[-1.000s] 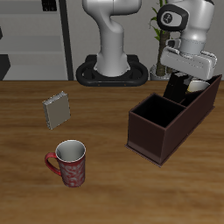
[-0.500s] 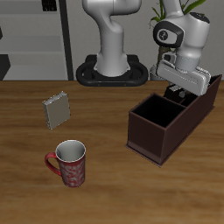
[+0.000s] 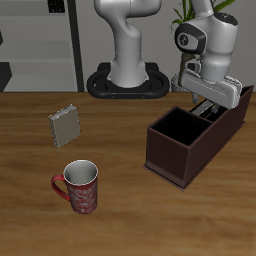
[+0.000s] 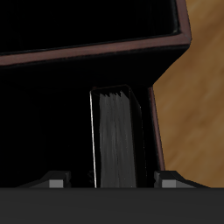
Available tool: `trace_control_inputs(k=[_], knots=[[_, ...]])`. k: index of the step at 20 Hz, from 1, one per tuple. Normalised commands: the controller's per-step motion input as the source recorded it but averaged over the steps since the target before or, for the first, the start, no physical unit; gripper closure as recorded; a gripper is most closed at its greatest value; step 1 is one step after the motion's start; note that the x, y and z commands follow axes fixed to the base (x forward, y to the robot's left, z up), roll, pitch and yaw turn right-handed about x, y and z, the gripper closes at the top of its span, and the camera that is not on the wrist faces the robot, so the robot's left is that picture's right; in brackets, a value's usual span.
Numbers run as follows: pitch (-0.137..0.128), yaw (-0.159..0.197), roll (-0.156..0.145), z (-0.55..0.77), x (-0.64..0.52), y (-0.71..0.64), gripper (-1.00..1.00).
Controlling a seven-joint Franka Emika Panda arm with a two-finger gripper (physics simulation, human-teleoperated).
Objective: Place the white-yellow mug into the left desk caddy's left compartment and place the black book into the left desk caddy's front compartment
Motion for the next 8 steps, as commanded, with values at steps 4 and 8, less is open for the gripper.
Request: trace_control_inputs(k=[4, 8], knots=[[-0.056, 0.055, 0.041, 0.31, -0.18, 0.07, -1.0], [-0.055, 0.086, 0.035, 0.32, -0.21, 0.09, -1.0]])
